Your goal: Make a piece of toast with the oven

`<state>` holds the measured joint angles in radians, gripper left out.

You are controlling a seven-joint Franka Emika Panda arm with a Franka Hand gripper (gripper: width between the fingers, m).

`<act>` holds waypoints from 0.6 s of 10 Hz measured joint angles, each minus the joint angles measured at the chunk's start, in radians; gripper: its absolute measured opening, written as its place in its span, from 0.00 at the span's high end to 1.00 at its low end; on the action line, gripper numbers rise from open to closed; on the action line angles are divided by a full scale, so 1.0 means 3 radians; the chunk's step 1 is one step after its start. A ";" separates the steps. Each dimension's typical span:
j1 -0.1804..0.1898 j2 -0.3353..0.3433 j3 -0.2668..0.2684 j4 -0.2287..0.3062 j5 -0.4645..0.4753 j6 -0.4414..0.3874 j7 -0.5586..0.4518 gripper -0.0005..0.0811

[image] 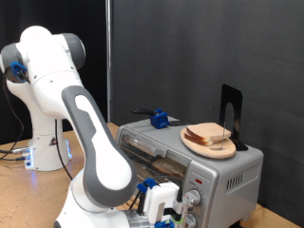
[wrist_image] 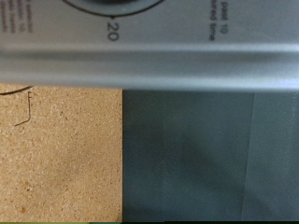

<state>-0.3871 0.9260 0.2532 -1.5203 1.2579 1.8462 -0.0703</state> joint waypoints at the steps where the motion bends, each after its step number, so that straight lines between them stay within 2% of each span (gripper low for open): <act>1: 0.0010 0.0007 0.0000 0.0012 -0.0003 0.0000 0.0000 0.00; 2: 0.0019 0.0012 0.0000 0.0017 -0.0006 0.0001 0.0000 0.03; 3: 0.0025 0.0020 0.0000 0.0022 -0.0008 0.0004 0.0000 0.24; 4: 0.0027 0.0033 0.0000 0.0028 -0.0008 0.0009 0.0000 0.24; 5: 0.0027 0.0042 0.0000 0.0032 -0.0008 0.0013 -0.0001 0.45; 6: 0.0027 0.0045 0.0000 0.0032 -0.0008 0.0016 -0.0001 0.45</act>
<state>-0.3789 0.9395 0.2532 -1.5106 1.2554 1.8508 -0.0705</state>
